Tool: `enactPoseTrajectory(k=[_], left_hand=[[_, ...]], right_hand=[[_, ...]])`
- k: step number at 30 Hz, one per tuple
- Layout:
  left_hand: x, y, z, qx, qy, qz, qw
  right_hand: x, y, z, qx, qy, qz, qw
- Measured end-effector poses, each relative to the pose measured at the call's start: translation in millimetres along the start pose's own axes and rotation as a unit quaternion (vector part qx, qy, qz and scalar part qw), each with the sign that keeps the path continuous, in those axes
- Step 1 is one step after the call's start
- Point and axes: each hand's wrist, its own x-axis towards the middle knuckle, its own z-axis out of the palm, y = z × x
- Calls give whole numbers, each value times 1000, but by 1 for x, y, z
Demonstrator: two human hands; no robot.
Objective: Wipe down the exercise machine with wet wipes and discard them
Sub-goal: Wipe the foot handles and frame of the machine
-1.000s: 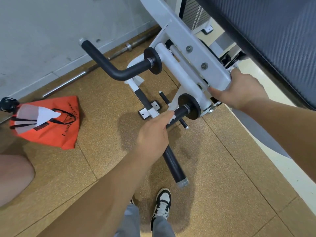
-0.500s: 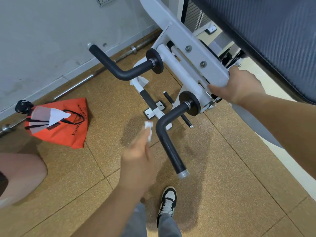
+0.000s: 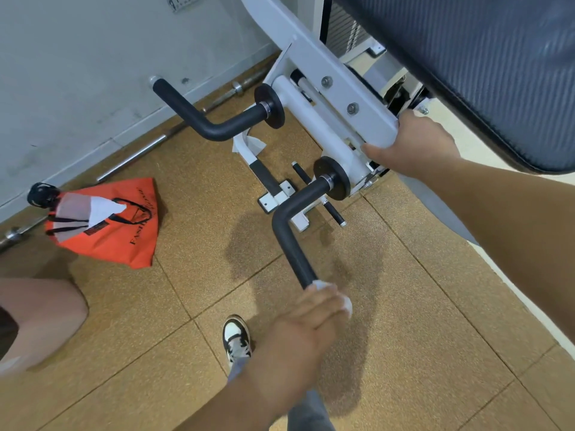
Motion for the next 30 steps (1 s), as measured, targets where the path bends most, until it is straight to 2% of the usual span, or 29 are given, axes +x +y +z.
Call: enactPoseTrajectory(k=[2, 3, 5, 7, 10, 13, 16, 17, 18, 19, 20, 22, 23, 24, 25, 26, 28, 30], left_hand=[[4, 1, -16, -20, 23, 12, 999], [10, -4, -28, -23, 55, -17, 998], [29, -26, -46, 3, 136, -134, 982], [48, -51, -50, 33, 166, -217, 961], [60, -53, -23, 27, 137, -230, 963], [37, -33, 2, -42, 137, -234, 962], [-1, -9, 16, -39, 126, -144, 981], [-12, 0, 17, -65, 137, -140, 979], [-20, 8, 13, -129, 163, -186, 960], [-20, 14, 5, -215, 194, -278, 916], [-13, 15, -5, -298, 226, -388, 842], [10, -5, -18, -415, 308, -553, 654], [24, -21, -20, -476, 334, -575, 575], [39, -34, -23, -539, 348, -571, 512], [53, -45, -25, -584, 343, -564, 473], [65, -51, -25, -611, 329, -556, 458], [82, -49, -25, -647, 286, -535, 462], [85, -33, -26, -681, 272, -511, 449]], right_hand=[[0, 0, 0, -2, 1, -5, 1000], [0, 0, 0, -3, 2, -7, 1000], [0, -1, -1, -6, 5, -7, 1000], [-1, -1, 0, -7, 10, -6, 1000], [-2, -2, 0, -6, 9, -2, 1000], [-1, -2, 0, -7, 9, -5, 1000], [-1, -2, -2, -9, 7, -3, 1000], [-2, -3, -3, -9, 4, -3, 1000], [-2, -3, -4, -8, 1, -4, 1000], [-2, -3, -3, -6, 1, -6, 1000], [-2, -2, -2, -4, 1, -6, 1000], [-2, -1, -1, -7, 3, -7, 1000], [-1, -1, 0, -9, 4, -8, 1000], [0, -1, 0, -10, 4, -9, 1000], [1, 0, 1, -9, 5, -9, 1000], [2, 1, 1, -9, 5, -8, 1000], [3, 3, 3, -11, 5, -5, 1000], [4, 3, 4, -15, 4, -4, 1000]])
